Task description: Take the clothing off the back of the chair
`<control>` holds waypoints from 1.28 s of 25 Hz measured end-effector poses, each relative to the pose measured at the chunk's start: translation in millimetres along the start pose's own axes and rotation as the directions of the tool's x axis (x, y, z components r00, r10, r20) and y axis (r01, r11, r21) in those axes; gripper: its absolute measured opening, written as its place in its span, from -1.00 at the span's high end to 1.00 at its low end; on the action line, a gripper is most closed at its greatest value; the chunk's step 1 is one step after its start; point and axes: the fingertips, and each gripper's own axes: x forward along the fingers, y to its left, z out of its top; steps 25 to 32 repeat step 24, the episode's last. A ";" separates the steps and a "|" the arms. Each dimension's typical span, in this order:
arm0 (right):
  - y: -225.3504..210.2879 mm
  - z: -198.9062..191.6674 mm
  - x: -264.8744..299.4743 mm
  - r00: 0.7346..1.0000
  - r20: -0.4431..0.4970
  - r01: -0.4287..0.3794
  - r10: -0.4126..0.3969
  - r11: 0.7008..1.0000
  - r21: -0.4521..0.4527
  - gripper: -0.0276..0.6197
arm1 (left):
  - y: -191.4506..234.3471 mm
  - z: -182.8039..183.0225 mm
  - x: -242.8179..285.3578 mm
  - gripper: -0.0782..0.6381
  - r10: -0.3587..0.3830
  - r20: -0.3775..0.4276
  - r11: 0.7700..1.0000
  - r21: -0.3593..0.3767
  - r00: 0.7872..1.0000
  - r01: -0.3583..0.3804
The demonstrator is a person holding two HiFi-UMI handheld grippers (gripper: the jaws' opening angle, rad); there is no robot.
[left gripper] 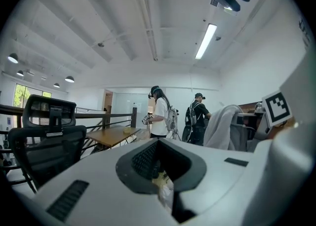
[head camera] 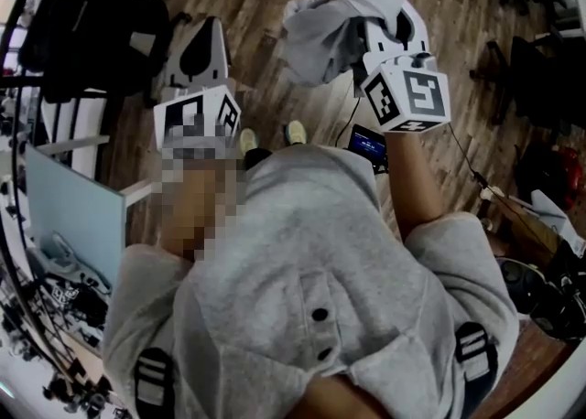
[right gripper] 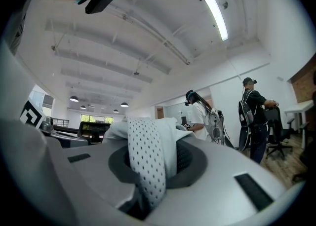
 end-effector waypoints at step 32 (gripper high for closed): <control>-26.5 1.7 3.6 1.000 0.002 0.028 -0.028 0.999 0.017 0.69 | -20.3 6.6 24.7 0.75 -0.046 0.003 0.999 0.018 0.999 0.046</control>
